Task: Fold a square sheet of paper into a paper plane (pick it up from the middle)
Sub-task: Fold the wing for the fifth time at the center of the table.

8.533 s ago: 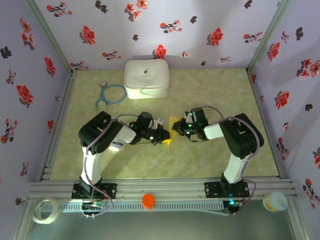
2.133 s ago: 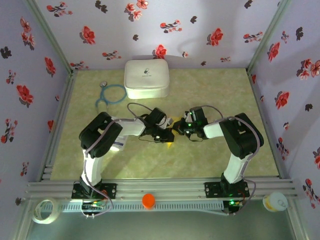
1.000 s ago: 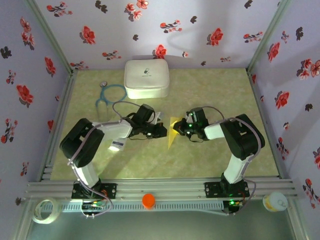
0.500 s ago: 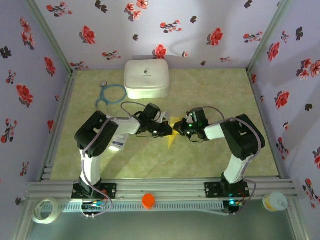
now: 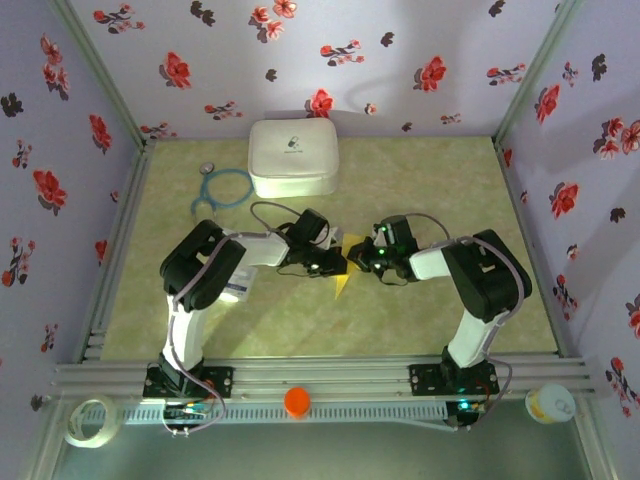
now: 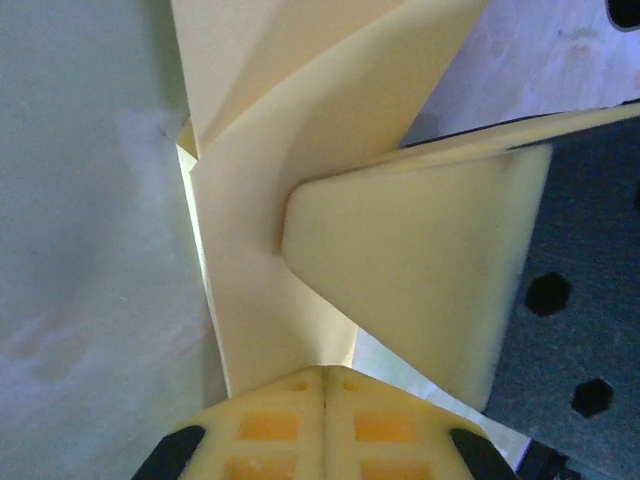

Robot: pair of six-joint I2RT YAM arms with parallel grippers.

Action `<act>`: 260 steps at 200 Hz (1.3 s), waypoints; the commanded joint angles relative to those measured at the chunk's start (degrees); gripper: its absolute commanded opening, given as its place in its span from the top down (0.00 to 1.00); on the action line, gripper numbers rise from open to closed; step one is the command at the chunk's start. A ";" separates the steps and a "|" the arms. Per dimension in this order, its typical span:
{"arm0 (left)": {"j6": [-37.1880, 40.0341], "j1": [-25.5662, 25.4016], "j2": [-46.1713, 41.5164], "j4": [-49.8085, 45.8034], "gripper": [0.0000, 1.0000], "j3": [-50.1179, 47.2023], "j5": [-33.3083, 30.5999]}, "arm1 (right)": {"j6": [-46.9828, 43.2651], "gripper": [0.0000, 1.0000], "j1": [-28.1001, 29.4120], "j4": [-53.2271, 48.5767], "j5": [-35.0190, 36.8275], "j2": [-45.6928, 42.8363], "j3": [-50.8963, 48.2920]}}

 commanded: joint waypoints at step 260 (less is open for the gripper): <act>4.06 -0.70 1.51 -9.46 1.00 -5.25 -2.76 | -6.69 0.91 -4.41 -10.50 1.29 5.62 8.96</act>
